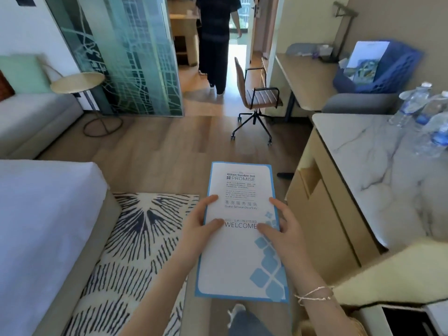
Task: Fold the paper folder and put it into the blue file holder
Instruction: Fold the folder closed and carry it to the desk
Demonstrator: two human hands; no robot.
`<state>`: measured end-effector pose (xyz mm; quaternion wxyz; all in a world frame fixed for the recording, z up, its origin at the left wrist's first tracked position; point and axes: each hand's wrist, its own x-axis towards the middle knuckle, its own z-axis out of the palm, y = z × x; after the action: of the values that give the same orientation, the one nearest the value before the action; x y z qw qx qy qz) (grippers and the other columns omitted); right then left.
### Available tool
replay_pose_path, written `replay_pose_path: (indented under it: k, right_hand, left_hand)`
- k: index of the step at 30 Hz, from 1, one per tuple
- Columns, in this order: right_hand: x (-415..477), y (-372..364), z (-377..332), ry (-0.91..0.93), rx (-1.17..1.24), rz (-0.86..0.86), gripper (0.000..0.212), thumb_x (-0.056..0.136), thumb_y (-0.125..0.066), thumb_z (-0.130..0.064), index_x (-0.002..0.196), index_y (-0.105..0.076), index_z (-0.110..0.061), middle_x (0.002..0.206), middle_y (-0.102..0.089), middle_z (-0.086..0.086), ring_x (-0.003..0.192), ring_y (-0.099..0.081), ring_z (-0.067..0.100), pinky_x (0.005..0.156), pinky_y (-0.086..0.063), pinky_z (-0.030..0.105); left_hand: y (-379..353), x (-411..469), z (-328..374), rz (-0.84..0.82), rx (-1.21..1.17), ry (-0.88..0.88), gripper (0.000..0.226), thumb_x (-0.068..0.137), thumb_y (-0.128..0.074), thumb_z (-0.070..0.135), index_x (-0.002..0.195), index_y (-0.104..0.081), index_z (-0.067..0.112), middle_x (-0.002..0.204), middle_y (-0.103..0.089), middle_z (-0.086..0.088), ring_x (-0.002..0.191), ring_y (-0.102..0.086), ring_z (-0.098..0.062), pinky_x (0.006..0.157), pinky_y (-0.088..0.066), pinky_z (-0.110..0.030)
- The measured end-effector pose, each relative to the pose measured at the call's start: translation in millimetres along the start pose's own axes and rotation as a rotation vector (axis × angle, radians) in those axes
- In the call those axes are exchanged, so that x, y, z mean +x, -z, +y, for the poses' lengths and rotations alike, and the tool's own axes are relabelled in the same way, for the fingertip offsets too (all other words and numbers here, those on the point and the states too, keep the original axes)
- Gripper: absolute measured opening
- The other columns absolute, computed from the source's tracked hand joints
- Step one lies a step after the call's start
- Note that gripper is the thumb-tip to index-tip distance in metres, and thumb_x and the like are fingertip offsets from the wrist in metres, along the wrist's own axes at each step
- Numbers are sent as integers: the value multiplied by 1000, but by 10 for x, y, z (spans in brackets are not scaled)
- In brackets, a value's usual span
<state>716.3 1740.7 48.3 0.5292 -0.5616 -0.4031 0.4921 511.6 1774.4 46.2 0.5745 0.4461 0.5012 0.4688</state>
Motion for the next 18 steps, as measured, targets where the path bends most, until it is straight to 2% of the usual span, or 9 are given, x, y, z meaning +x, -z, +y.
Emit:
replay_pose_path:
  k: [2, 7, 11, 15, 18]
  right_hand:
    - [664, -4, -223, 14, -9, -18, 58, 85, -72, 4, 123, -57, -38, 111, -76, 8, 87, -76, 22, 61, -59, 24]
    - [2083, -85, -586, 13, -15, -49, 56, 87, -72, 2, 126, -56, -36, 106, -78, 1, 88, -77, 23, 65, -62, 28]
    - [3180, -182, -531, -22, -10, -50, 56, 87, -71, 2, 128, -54, -33, 98, -79, -4, 86, -77, 22, 64, -63, 28]
    - [4386, -325, -447, -23, -16, -13, 59, 86, -72, 1, 127, -54, -36, 95, -79, -7, 81, -77, 21, 62, -61, 26]
    - [5321, -427, -535, -7, 0, 39, 60, 84, -72, 4, 128, -55, -34, 95, -80, -1, 78, -78, 22, 60, -60, 27]
  left_hand:
    - [-105, 629, 224, 22, 13, -28, 52, 74, -69, 11, 121, -62, 30, 125, -67, -5, 108, -67, -26, 87, -57, -45]
    - [-237, 1989, 547, 27, -23, -44, 50, 83, -67, -4, 119, -64, 32, 112, -74, 5, 96, -72, -15, 71, -57, -26]
    - [-301, 3102, 565, 34, -10, -28, 50, 78, -69, 4, 118, -63, 33, 109, -75, 7, 94, -72, -15, 71, -57, -27]
    - [-327, 4374, 517, -2, 10, -36, 52, 84, -67, -7, 118, -62, 32, 108, -75, 6, 94, -71, -15, 72, -57, -26]
    - [-370, 5394, 700, -53, 34, -44, 51, 85, -66, -9, 120, -61, 28, 112, -74, -3, 92, -70, -17, 77, -59, -33]
